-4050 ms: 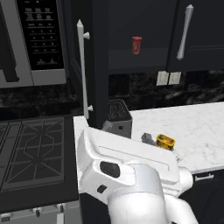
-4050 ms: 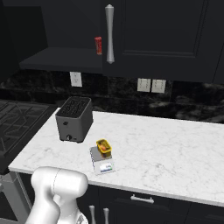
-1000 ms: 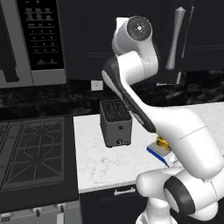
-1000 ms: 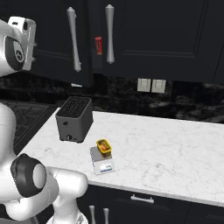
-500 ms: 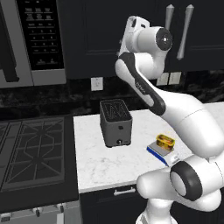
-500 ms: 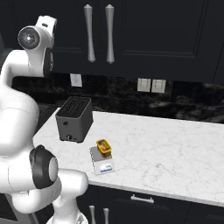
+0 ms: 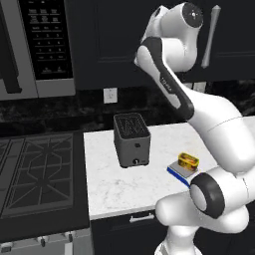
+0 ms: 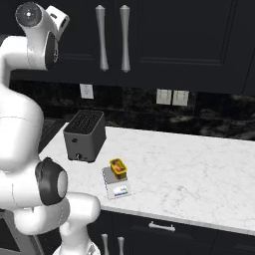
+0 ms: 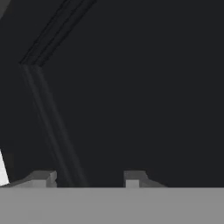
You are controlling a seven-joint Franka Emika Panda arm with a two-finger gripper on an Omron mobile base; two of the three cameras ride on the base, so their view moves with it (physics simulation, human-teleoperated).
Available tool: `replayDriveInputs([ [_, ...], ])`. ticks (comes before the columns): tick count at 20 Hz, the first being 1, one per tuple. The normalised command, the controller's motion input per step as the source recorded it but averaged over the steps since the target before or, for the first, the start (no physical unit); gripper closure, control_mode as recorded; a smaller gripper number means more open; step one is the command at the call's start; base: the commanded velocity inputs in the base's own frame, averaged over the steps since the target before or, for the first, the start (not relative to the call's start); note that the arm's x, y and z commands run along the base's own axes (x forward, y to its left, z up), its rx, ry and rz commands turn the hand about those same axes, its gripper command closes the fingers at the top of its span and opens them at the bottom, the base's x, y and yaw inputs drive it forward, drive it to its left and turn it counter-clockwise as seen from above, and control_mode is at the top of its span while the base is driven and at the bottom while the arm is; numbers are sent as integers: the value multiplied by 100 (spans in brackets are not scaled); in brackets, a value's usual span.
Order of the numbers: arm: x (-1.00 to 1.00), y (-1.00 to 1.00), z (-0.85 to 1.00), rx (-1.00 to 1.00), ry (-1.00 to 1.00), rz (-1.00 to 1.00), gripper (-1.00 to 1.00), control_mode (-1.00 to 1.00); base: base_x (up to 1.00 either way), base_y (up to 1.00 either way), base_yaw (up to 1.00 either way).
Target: Pick the canned food and place it on the digital scale for weighing, and close the cabinet.
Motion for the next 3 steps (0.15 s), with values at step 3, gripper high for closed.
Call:
replayDriveInputs([
  [3,65,-96,49,22,-10,-17,-100,-100,0,0,0],
])
